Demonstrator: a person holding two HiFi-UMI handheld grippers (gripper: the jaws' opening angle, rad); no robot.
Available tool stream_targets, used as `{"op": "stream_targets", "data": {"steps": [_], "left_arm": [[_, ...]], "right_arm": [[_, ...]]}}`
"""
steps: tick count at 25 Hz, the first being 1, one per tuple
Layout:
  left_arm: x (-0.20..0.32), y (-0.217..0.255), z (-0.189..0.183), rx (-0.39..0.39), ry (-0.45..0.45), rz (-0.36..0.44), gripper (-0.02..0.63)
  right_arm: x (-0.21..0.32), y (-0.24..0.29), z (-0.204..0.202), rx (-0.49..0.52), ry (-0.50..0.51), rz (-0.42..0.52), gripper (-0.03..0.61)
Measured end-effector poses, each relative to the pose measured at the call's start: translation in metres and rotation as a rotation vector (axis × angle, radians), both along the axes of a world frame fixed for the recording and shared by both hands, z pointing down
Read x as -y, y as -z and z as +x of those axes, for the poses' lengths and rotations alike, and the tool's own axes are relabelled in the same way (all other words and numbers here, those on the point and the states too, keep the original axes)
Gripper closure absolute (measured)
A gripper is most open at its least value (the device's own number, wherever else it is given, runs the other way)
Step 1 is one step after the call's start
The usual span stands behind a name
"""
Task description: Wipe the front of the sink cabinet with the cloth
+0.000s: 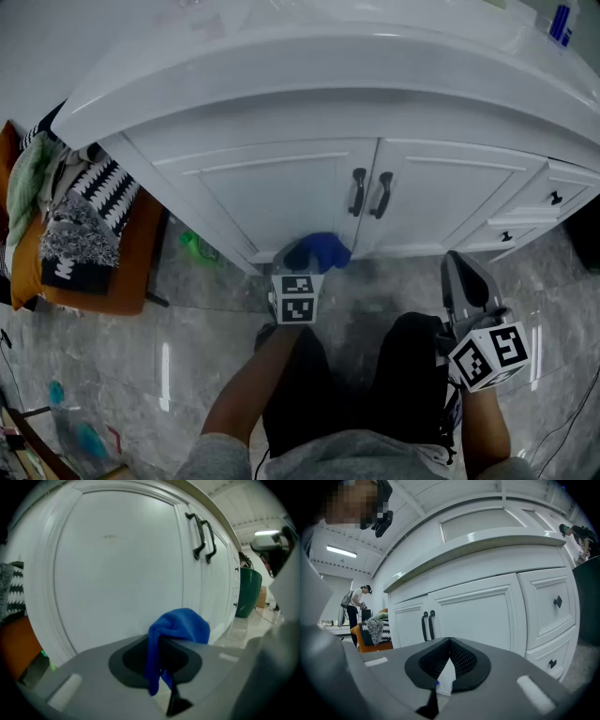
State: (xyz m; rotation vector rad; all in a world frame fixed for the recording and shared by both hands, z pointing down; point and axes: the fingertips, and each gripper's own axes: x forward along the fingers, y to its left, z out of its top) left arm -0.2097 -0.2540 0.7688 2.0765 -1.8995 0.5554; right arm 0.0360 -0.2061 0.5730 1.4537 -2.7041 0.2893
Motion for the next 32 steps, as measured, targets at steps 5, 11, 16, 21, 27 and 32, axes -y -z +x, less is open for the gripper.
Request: {"op": "stream_targets", "data": {"steps": [5,11,16,21,27,32], "left_arm": [[-0.008,0.002,-0.03,-0.037,0.05,0.008,0.552],[-0.022,0.004,-0.084,-0.099,0.198,0.017,0.552],[-0.038,-0.007,-0.131,-0.105,0.285,-0.002,0.555],[-0.033,0.003,-0.145,-0.091,0.317,0.017,0.555],[-0.038,0.044,-0.132,-0.08,0.3,0.063,0.555],[-0.038,0.117,-0.127,-0.047,0.269,0.175,0.555]], "right_arm": [[0.0,0.0,-0.011,-0.004,0.019,0.005,0.578],[0.002,0.002,-0.015,-0.005,0.027,0.004,0.578],[0.0,-0.004,-0.018,-0.012,0.024,-0.006,0.578],[0.009,0.002,-0.022,-0.043,0.045,0.022,0.578],[0.004,0.014,0.017,-0.074,-0.017,0.034,0.578],[0.003,0.016,0.025,-0.079,-0.026,0.039,0.578]]}}
